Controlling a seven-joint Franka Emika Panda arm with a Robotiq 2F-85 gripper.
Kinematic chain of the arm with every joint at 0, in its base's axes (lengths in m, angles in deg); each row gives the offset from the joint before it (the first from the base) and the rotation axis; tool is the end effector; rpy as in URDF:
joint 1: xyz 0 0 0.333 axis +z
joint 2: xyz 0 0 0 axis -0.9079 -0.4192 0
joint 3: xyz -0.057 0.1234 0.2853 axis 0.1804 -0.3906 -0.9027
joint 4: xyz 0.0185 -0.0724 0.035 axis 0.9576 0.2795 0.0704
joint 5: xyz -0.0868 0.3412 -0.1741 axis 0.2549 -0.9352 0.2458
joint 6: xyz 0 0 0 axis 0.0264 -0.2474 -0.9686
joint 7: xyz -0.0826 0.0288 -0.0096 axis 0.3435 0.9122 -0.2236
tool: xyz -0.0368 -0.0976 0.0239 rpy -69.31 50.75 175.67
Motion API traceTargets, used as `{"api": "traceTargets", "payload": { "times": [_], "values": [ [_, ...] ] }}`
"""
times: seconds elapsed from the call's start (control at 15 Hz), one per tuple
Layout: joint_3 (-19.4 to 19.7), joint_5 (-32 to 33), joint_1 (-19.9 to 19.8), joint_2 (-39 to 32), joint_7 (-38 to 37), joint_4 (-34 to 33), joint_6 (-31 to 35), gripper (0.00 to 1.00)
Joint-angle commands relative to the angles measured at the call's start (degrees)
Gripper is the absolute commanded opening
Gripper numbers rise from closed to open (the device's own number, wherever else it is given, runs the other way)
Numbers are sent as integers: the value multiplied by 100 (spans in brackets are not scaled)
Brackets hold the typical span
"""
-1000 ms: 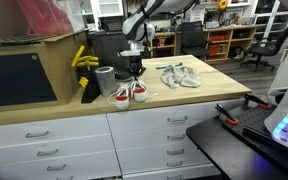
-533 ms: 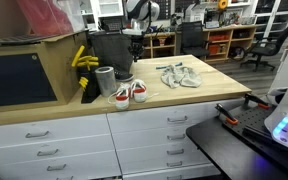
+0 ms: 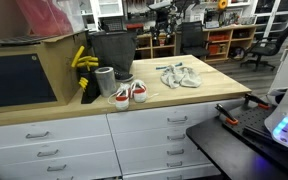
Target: Move the right shoe backwards
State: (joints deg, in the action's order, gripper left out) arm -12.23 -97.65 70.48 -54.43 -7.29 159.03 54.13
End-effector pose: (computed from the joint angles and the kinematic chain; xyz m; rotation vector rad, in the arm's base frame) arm 0.6533 0.1137 0.3967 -2.7574 1.2203 0.6644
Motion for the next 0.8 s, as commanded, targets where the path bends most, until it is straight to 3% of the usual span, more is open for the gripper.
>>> {"api": "traceTargets", "payload": {
  "times": [0.0,0.07,0.27,0.47,0.73],
  "values": [
    [155,466,-13,893,720,618,-760,93],
    [204,772,40,1093,905,761,-898,100],
    [216,1762,178,1741,1224,1564,-604,100],
    [94,2370,289,2435,873,2495,378,100],
    [-56,2426,260,3321,38,3733,1826,100]
  ]
}}
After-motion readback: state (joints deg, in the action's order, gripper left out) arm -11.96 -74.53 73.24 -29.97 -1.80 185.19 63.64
